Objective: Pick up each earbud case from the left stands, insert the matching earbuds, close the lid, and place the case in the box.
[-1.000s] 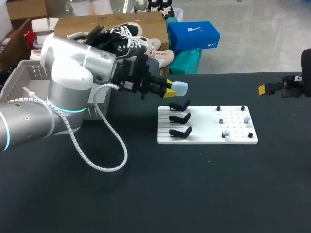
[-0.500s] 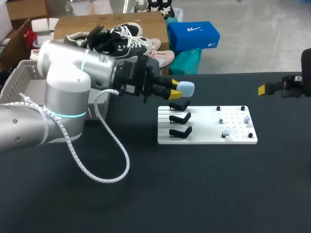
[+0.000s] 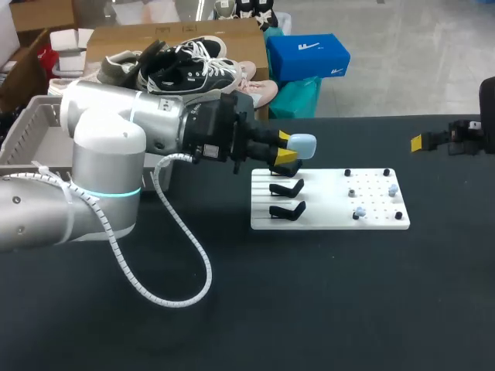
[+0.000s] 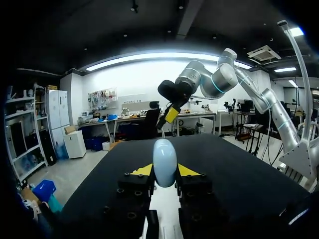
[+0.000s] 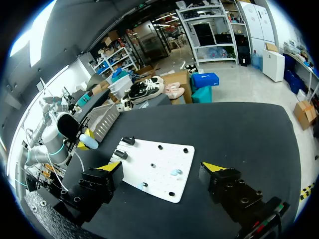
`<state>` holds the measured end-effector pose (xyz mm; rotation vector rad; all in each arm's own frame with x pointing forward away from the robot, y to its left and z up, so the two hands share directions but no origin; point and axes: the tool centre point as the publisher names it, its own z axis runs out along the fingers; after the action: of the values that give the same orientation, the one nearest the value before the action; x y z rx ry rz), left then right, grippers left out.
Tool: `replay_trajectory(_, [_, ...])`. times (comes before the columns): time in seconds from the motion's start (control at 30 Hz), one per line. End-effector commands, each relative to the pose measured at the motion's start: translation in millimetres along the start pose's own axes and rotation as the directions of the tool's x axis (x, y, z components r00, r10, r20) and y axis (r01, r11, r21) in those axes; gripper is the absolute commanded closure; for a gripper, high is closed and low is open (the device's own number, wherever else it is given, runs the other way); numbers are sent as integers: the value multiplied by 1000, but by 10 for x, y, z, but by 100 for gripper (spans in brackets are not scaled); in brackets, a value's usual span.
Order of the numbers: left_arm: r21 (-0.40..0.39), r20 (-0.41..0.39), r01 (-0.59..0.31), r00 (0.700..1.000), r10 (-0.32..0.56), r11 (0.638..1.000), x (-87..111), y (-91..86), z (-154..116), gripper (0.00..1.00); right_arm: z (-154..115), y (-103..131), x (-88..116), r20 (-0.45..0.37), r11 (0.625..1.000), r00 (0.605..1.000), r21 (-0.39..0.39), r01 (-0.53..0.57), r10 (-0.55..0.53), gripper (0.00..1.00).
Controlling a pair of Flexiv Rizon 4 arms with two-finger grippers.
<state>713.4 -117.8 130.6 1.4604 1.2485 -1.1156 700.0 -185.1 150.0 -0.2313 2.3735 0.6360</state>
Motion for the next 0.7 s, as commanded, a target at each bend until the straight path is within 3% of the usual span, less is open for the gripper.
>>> replay_trajectory(0.03, [12,-3,3,1000,-3,1000,-2,-32,4,100,0,0,0,0,1000,1000,0,0,0,0])
replay_trajectory(0.7, [12,-8,1,1000,-1,1000,0,-46,9,100,0,0,0,0,1000,1000,0,0,0,0])
